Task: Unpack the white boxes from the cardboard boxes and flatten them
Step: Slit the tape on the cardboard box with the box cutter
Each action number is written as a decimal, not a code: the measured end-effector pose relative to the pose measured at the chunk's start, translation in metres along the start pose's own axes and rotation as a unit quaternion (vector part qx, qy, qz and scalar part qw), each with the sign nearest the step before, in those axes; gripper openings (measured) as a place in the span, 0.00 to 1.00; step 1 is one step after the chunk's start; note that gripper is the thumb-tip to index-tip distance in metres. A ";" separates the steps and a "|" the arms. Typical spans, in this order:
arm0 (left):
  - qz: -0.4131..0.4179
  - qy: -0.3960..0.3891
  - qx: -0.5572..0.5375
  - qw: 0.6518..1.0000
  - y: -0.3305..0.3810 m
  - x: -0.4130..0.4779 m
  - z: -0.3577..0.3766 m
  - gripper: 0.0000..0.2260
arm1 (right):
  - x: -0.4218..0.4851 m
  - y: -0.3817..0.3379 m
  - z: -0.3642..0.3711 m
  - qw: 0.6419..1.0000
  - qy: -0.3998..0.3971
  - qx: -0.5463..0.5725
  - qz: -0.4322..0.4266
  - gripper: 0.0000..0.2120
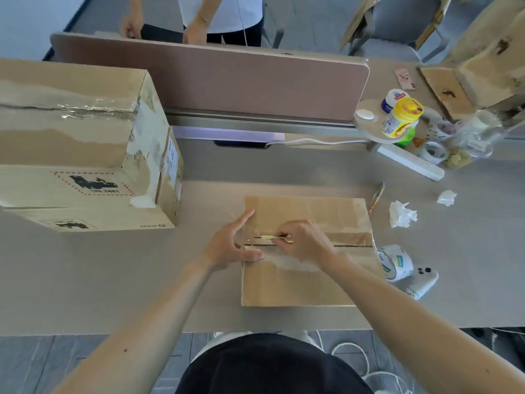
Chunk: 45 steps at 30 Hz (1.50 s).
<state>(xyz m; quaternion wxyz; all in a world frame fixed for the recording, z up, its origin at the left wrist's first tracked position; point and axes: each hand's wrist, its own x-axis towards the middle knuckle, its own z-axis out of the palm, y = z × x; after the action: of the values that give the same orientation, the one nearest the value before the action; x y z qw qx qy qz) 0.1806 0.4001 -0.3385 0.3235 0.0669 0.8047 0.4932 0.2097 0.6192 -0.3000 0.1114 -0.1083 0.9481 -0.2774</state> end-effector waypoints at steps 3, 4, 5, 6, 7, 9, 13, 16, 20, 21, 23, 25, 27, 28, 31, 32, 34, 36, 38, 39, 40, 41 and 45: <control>0.011 -0.004 0.002 1.000 0.003 -0.001 0.000 0.46 | 0.004 -0.006 0.005 1.000 -0.014 -0.009 -0.016 0.06; 0.013 -0.004 0.003 1.000 0.004 -0.001 0.000 0.46 | 0.005 -0.007 0.006 1.000 -0.016 -0.008 -0.021 0.06; 0.015 -0.005 0.003 1.000 0.003 -0.001 0.000 0.46 | 0.006 -0.008 0.008 0.999 -0.018 -0.008 -0.026 0.06; 0.015 -0.006 0.001 1.000 0.004 -0.001 0.000 0.46 | 0.007 -0.009 0.009 0.999 -0.021 -0.008 -0.028 0.06; 0.015 -0.007 -0.001 1.000 0.004 -0.001 0.000 0.46 | 0.007 -0.010 0.009 0.999 -0.024 -0.006 -0.027 0.06; 0.017 -0.006 0.007 1.000 0.003 0.000 0.000 0.46 | 0.008 -0.011 0.011 0.999 -0.026 -0.002 -0.021 0.07; 0.018 -0.004 0.019 1.000 -0.002 0.001 0.001 0.48 | 0.007 -0.015 0.008 0.999 -0.032 -0.011 -0.029 0.08; 0.023 -0.007 0.009 1.000 -0.001 0.000 0.000 0.47 | 0.006 -0.016 0.006 0.999 -0.034 -0.018 -0.038 0.08; 0.025 -0.010 0.011 1.000 -0.003 0.001 0.000 0.46 | 0.006 -0.018 0.006 0.999 -0.035 -0.019 -0.037 0.10; 0.026 -0.011 0.011 1.000 -0.004 0.001 0.000 0.46 | 0.006 -0.019 0.005 0.998 -0.035 -0.023 -0.036 0.10; 0.028 -0.012 0.010 0.999 -0.006 0.002 0.001 0.47 | 0.006 -0.021 0.004 0.998 -0.036 -0.032 -0.038 0.09; 0.032 -0.011 0.012 0.999 -0.007 0.004 0.001 0.47 | 0.007 -0.021 0.003 0.998 -0.037 -0.040 -0.042 0.09; 0.033 -0.011 0.011 0.999 -0.008 0.005 0.001 0.47 | 0.008 -0.022 0.003 0.997 -0.034 -0.051 -0.051 0.09; 0.032 -0.011 0.008 0.999 -0.009 0.005 0.001 0.47 | 0.009 -0.022 0.003 0.996 -0.033 -0.056 -0.057 0.08; 0.030 -0.010 0.005 0.999 -0.009 0.006 0.001 0.46 | 0.011 -0.022 0.003 0.994 -0.041 -0.074 -0.067 0.08; 0.029 -0.009 0.003 1.000 -0.008 0.005 0.001 0.46 | 0.012 -0.022 0.002 0.993 -0.047 -0.081 -0.066 0.08; 0.028 -0.009 0.000 1.000 -0.008 0.005 0.001 0.46 | 0.013 -0.023 0.001 0.992 -0.054 -0.093 -0.065 0.09; 0.026 -0.010 0.001 1.000 -0.008 0.005 0.000 0.46 | 0.013 -0.023 0.000 0.991 -0.056 -0.103 -0.063 0.09; 0.024 -0.011 -0.002 1.000 -0.006 0.004 0.000 0.46 | 0.012 -0.021 -0.001 0.990 -0.056 -0.109 -0.064 0.09; 0.023 -0.011 -0.004 1.000 -0.005 0.003 0.000 0.46 | 0.011 -0.018 -0.002 0.990 -0.053 -0.110 -0.069 0.09; 0.024 -0.011 -0.005 1.000 -0.004 0.003 0.000 0.46 | 0.009 -0.015 -0.002 0.990 -0.050 -0.110 -0.073 0.09; 0.023 -0.012 -0.006 1.000 -0.003 0.003 0.001 0.46 | 0.007 -0.011 -0.004 0.990 -0.048 -0.110 -0.075 0.09; 0.017 -0.008 -0.005 1.000 0.000 0.001 0.002 0.46 | 0.000 0.001 -0.011 0.989 -0.037 -0.121 -0.072 0.07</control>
<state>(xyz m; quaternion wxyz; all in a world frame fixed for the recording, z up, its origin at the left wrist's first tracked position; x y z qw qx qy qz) 0.1810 0.4014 -0.3395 0.3216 0.0833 0.7985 0.5021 0.2061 0.6258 -0.2918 0.1118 -0.1994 0.9596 -0.1641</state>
